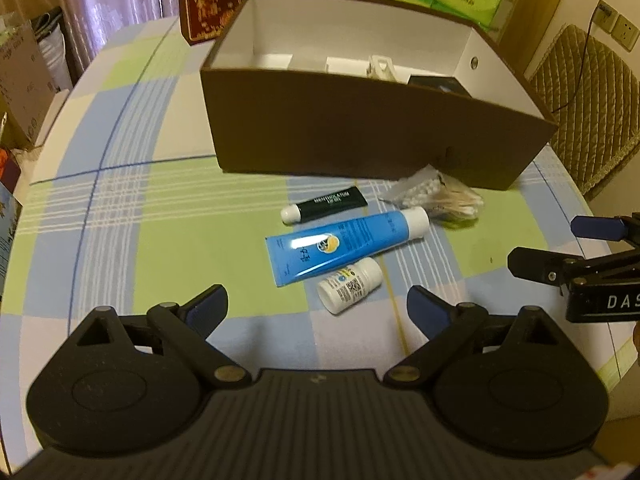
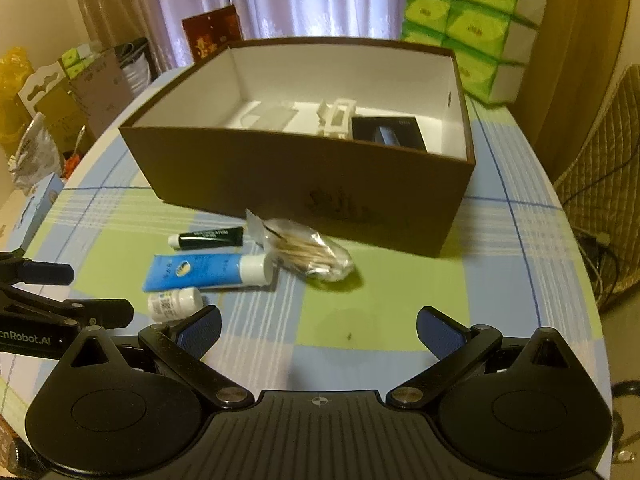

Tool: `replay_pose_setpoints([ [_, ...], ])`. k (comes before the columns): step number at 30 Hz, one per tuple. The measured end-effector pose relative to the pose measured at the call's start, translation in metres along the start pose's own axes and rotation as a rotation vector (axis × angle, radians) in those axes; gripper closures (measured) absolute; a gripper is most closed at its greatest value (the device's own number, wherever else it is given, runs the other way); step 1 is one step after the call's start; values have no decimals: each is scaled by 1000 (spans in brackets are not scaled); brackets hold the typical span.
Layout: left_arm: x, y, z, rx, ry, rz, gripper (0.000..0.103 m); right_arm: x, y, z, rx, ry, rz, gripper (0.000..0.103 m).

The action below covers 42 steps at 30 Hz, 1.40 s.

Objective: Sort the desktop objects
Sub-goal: 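Withdraw both tools from the box back toward the remaining items, then grasp the white pill bottle with the left tool while the right tool grasps the cotton swab bag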

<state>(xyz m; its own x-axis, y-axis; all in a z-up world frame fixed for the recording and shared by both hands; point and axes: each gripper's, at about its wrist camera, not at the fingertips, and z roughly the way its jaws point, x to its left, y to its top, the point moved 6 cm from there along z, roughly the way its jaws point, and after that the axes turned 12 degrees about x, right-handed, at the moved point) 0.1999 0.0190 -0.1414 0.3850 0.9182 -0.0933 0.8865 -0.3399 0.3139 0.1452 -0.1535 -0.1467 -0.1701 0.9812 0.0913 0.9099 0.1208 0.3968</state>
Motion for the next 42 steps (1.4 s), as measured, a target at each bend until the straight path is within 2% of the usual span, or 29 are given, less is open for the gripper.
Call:
replay_pose_setpoints([
  [10,-12,6,30,60,-34,-17,12,-17,-4,14,40,-13,46,2],
  [16,-20,14,46,81,-31,-42,19,-27,-5,22,67,-16,64,2],
  [21,-20,20,58,93,-1,-98,22,-31,-4,29,85,-11,68,2],
  [27,-11,23,66,101,8,-142,36,-34,-1,37,97,3,69,2],
  [31,-4,18,64,77,7,-117,50,-32,2,40,92,18,65,2],
  [32,-2,16,63,72,4,-108,56,-30,3,40,90,22,63,2],
  [42,38,1,56,30,73,-80,57,-8,23,49,49,97,44,2],
])
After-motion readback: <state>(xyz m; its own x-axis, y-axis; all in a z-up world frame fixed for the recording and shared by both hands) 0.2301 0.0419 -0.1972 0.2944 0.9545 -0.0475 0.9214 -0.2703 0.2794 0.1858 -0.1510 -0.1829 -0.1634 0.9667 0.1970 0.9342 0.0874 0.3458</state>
